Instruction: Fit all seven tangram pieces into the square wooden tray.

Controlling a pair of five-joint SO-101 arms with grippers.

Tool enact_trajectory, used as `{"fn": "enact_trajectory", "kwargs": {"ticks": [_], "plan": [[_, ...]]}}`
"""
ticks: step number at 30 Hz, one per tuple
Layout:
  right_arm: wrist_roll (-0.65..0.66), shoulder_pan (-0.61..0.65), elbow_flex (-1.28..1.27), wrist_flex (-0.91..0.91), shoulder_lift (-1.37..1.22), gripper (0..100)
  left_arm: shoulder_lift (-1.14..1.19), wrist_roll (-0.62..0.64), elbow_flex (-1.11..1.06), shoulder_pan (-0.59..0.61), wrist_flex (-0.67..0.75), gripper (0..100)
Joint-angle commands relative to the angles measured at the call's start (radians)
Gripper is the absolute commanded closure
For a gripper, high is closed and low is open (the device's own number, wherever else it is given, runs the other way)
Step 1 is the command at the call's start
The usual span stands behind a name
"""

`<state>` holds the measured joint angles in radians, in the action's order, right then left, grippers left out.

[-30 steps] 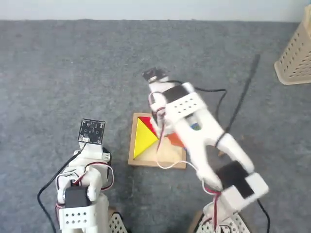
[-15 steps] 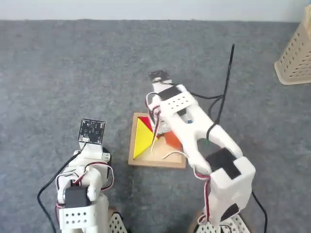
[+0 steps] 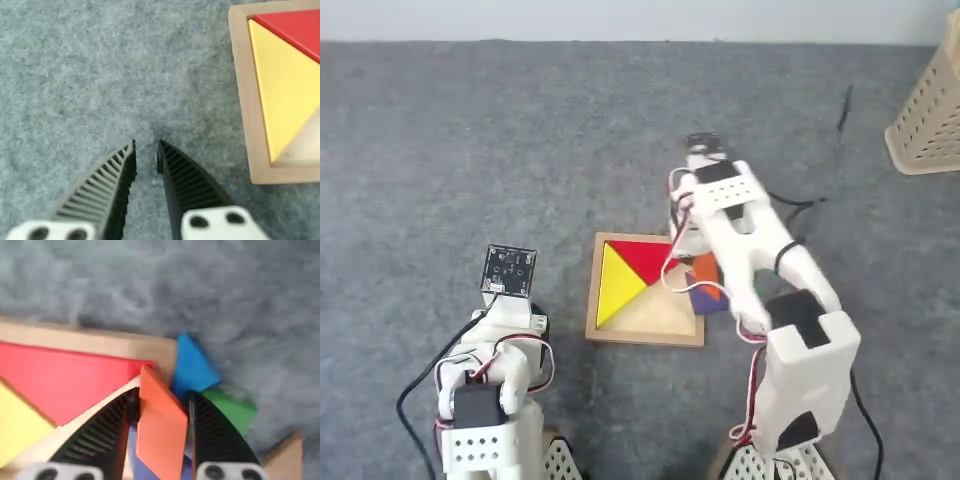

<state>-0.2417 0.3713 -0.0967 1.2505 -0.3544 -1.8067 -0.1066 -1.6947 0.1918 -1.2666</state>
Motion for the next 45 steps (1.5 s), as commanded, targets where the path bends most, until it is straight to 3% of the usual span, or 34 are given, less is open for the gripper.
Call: {"fn": "enact_trajectory", "kwargs": {"ticks": [1, 7, 12, 17, 22, 34, 40, 45], "plan": [[-0.008, -0.045, 0.037, -0.005, 0.012, 90.8, -0.021, 0.008, 0.008, -0.002, 0.000, 93], [-0.008, -0.015, 0.026, 0.005, 0.194, 90.8, -0.021, 0.008, 0.008, -0.002, 0.000, 93], [0.040, 0.166, -0.120, -0.008, 0.414, 90.9, -0.021, 0.008, 0.008, -0.002, 0.000, 93], [0.123, 0.312, -0.318, -0.171, 0.438, 90.8, -0.021, 0.008, 0.008, -0.002, 0.000, 93], [0.126, 0.282, -0.345, -0.200, 0.341, 90.8, -0.021, 0.008, 0.008, -0.002, 0.000, 93], [0.176, 0.067, -0.344, -0.242, 0.269, 90.7, -0.021, 0.008, 0.008, -0.002, 0.000, 93], [0.169, 0.074, -0.247, -0.176, 0.289, 90.7, -0.021, 0.008, 0.008, -0.002, 0.000, 93], [0.117, 0.177, -0.196, -0.162, 0.321, 90.4, -0.021, 0.008, 0.008, -0.002, 0.000, 93]]}}
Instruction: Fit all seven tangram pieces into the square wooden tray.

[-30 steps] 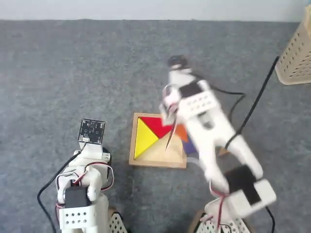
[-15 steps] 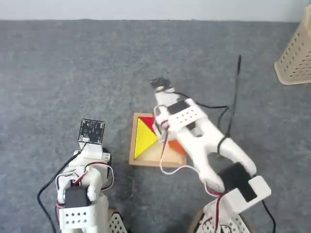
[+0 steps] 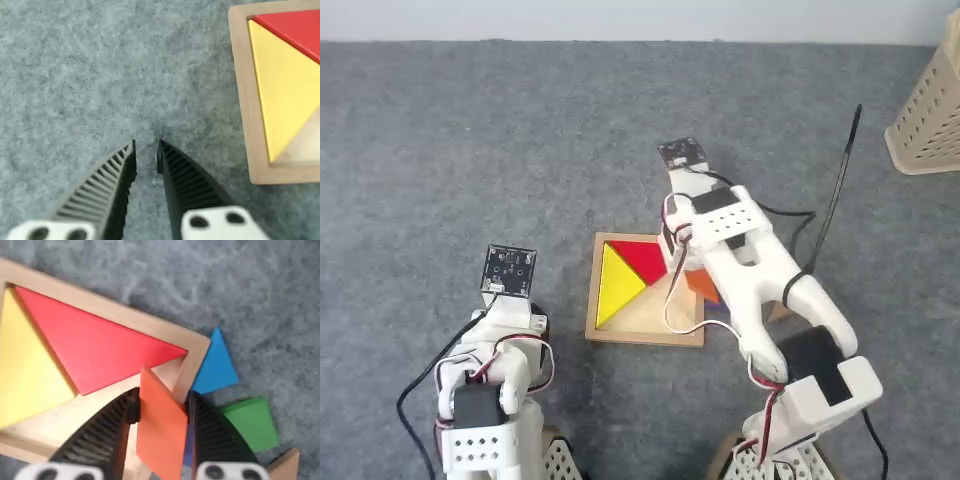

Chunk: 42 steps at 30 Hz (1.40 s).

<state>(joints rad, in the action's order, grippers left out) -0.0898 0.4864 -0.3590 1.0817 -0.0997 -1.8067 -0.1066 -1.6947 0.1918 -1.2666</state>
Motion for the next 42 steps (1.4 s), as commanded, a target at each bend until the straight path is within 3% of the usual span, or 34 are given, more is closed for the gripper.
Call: {"fn": "enact_trajectory", "kwargs": {"ticks": [1, 4, 8, 13, 16, 23, 31, 42], "plan": [[-0.040, 0.082, 0.066, -0.001, 0.059, 90.4, -0.021, 0.008, 0.008, -0.002, 0.000, 93], [-0.031, 0.107, 0.064, -0.002, 0.019, 90.4, -0.021, 0.008, 0.008, -0.002, 0.000, 93], [0.155, 0.147, 0.063, 0.002, -0.019, 90.7, -0.021, 0.008, 0.008, -0.002, 0.000, 93], [0.186, 0.245, 0.060, 0.007, -0.042, 90.3, -0.021, 0.008, 0.008, -0.002, 0.000, 93], [0.272, 0.283, 0.034, 0.007, -0.045, 90.2, -0.021, 0.008, 0.008, -0.002, 0.000, 93], [0.394, 0.294, 0.018, 0.008, -0.039, 77.9, -0.021, 0.008, 0.008, -0.002, 0.000, 93], [0.408, 0.275, 0.017, 0.048, -0.012, 75.6, -0.021, 0.008, 0.008, -0.002, 0.000, 93], [0.342, 0.170, -0.124, 0.019, 0.274, 78.9, -0.021, 0.008, 0.008, -0.002, 0.000, 93]]}}
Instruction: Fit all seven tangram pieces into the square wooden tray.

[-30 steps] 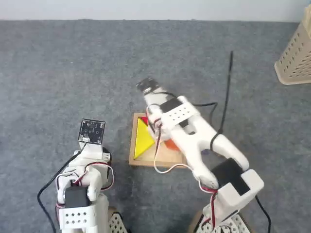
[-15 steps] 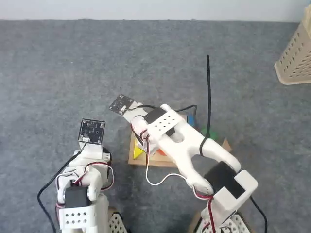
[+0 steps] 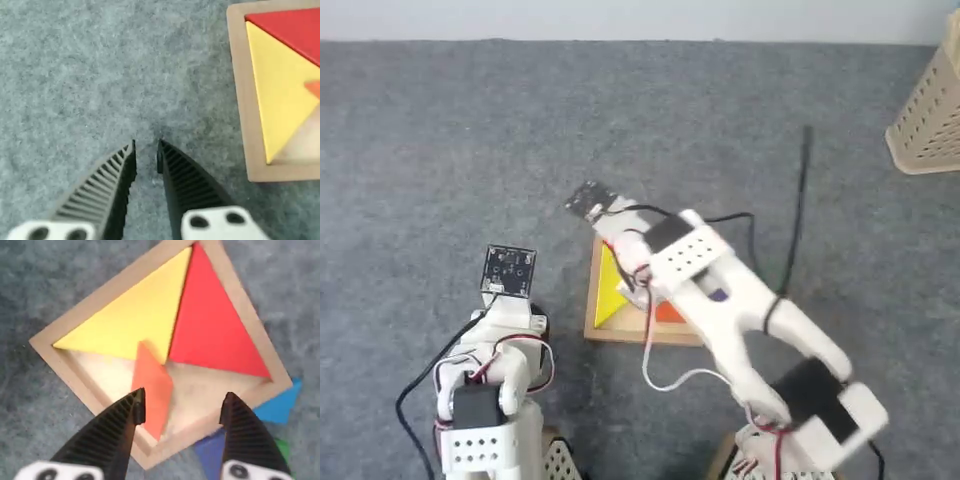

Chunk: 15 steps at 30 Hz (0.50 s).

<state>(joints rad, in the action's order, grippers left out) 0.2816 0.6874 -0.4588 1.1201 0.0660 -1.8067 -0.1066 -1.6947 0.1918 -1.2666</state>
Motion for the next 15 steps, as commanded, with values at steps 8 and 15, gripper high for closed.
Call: {"fn": "enact_trajectory", "kwargs": {"ticks": [8, 15], "plan": [[-0.124, -0.151, -0.086, -0.151, 0.021, 97.2, -0.021, 0.008, 0.008, -0.002, 0.000, 93], [-0.124, -0.059, -0.075, -0.185, -0.077, 97.2, -0.021, 0.008, 0.008, -0.002, 0.000, 93]]}}
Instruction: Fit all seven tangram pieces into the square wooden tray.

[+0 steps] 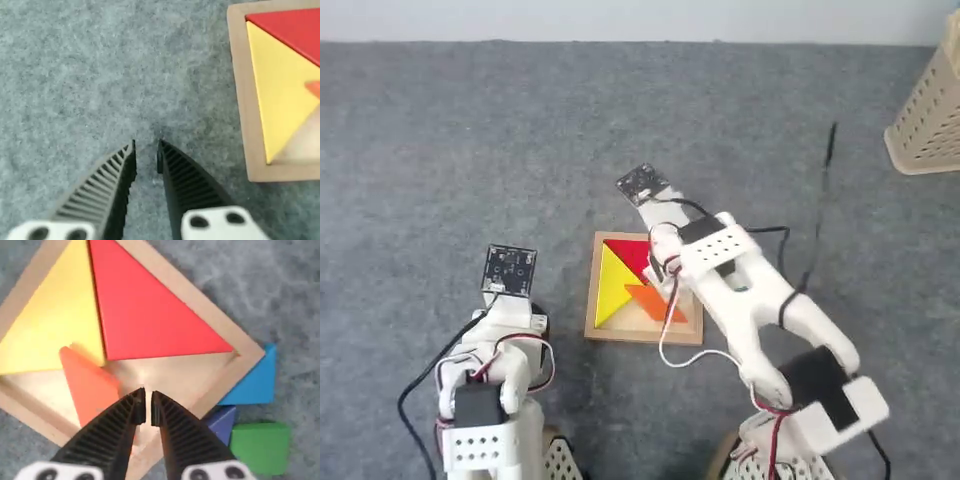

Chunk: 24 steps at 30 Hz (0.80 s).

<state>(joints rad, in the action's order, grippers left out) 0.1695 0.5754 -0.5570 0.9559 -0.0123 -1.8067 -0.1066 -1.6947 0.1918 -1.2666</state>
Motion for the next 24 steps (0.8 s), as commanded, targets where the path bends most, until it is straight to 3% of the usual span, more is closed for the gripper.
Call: {"fn": "enact_trajectory", "kwargs": {"ticks": [1, 7, 16, 24], "plan": [[-0.011, 0.074, 0.023, -0.019, -0.005, 97.2, -0.021, 0.008, 0.008, -0.002, 0.000, 93], [-0.011, 0.168, 0.020, -0.010, -0.010, 97.2, -0.021, 0.008, 0.008, -0.002, 0.000, 93], [-0.017, 0.091, 0.014, 0.031, 0.093, 97.2, -0.021, 0.008, 0.008, -0.002, 0.000, 93], [-0.012, 0.191, -0.083, -0.051, 0.051, 97.2, -0.021, 0.008, 0.008, -0.002, 0.000, 93]]}}
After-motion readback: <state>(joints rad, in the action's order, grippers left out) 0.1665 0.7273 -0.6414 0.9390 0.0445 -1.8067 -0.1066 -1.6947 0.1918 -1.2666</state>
